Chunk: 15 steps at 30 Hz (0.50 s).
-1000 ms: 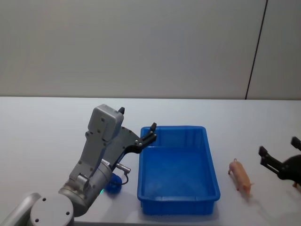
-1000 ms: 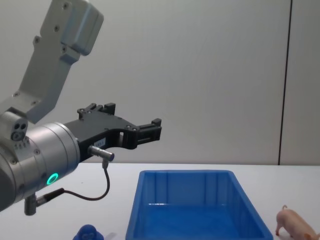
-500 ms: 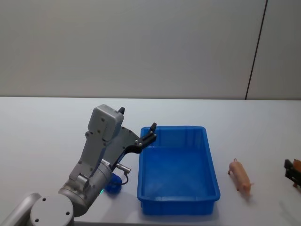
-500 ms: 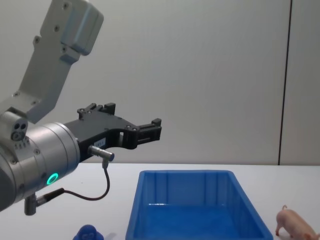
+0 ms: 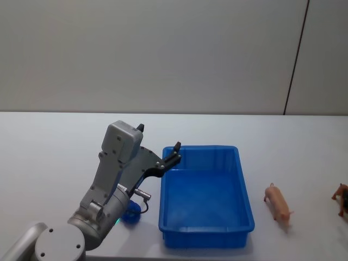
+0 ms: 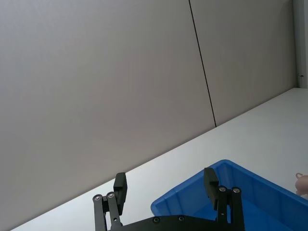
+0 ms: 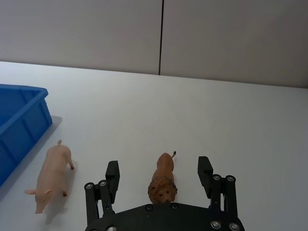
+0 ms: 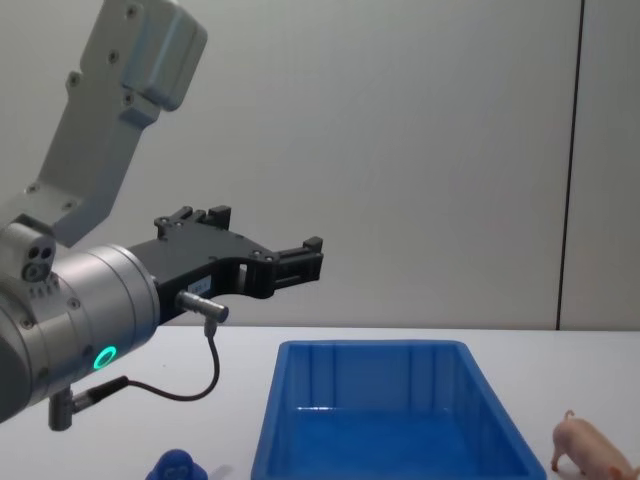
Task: Pick up the two dolls from the table and place them into the box.
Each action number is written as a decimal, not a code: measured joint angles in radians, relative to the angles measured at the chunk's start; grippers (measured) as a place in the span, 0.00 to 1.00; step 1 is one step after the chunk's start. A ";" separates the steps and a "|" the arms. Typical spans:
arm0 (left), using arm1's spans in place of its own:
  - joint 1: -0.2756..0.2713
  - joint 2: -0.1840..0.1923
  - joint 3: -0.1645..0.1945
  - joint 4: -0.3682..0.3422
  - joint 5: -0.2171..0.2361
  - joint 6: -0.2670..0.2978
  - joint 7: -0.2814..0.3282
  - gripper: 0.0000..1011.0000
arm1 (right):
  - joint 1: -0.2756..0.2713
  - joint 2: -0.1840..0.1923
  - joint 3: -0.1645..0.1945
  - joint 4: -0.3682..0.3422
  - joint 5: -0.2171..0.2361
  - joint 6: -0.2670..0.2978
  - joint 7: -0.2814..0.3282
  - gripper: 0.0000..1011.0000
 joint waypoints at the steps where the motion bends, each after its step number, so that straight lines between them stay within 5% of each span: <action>1: 0.000 0.000 0.000 0.000 0.000 0.000 0.000 0.99 | 0.005 0.000 0.001 0.006 0.002 0.003 0.002 0.99; 15: 0.000 0.000 0.000 0.000 0.000 0.000 0.000 0.99 | 0.090 -0.020 -0.006 0.123 0.046 0.058 0.090 0.99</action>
